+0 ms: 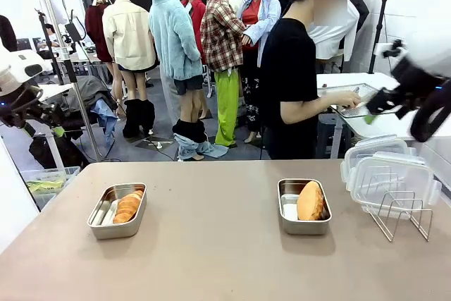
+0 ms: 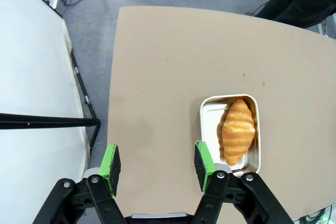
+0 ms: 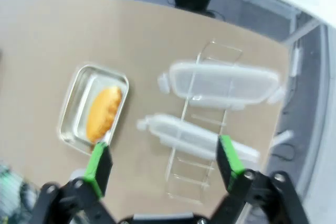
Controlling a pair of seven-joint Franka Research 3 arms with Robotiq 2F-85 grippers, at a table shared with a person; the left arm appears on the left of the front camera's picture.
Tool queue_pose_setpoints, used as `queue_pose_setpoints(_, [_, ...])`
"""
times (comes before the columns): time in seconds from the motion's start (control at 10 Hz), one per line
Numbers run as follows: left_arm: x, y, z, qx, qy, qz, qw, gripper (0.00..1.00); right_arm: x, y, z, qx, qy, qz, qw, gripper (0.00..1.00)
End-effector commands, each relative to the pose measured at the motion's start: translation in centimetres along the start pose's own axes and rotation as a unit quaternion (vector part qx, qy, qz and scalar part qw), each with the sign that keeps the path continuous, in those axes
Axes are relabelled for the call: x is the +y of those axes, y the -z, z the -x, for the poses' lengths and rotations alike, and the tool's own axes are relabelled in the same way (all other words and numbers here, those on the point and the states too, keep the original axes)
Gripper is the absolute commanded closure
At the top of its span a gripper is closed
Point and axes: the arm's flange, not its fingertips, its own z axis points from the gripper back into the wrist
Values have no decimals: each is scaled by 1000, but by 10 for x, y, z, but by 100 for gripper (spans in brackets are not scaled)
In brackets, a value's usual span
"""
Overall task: Place the bread in airtight containers.
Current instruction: Pick up one Airtight Container lid and hand it to the human.
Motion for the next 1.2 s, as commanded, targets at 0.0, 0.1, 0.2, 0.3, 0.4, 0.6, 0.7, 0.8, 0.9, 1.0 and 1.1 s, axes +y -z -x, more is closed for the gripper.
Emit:
queue_pose_setpoints(0.0, [-9, -4, -1, -4, -2, -3, 1000, 26, -32, -5, 14, 43, -54, -80, 994, 2])
queue_pose_setpoints(0.1, [-9, -4, -1, -4, -2, -3, 1000, 26, -36, -1, 19, 57, -60, -105, 991, 2])
queue_pose_setpoints(0.2, [-9, -4, -1, -4, -2, -3, 1000, 26, -23, -5, 16, 14, -31, -40, 999, 2])
queue_pose_setpoints(0.3, [-9, -4, -1, -4, -2, -3, 1000, 26, -23, -5, 16, 14, -31, -40, 999, 2])
queue_pose_setpoints(0.4, [-9, -4, -1, -4, -2, -3, 1000, 26, -23, -5, 16, 14, -31, -40, 999, 2])
queue_pose_setpoints(0.6, [-9, -4, -1, -4, -2, -3, 1000, 26, -23, -5, 16, 14, -31, -40, 999, 2])
queue_pose_setpoints(0.7, [-9, -4, -1, -4, -2, -3, 1000, 26, -23, -5, 16, 14, -31, -40, 999, 2])
queue_pose_setpoints(0.8, [-9, -4, -1, -4, -2, -3, 1000, 26, -23, -5, 16, 14, -31, -40, 999, 2])
queue_pose_setpoints(0.9, [-9, -4, -1, -4, -2, -3, 1000, 26, -23, -5, 16, 14, -31, -40, 999, 2])
queue_pose_setpoints(1.0, [-9, -4, -1, -4, -2, -3, 1000, 26, -23, -5, 16, 14, -31, -40, 999, 2])
queue_pose_setpoints(1.1, [-9, -4, -1, -4, -2, -3, 1000, 26, -23, -5, 16, 14, -31, -40, 999, 2])
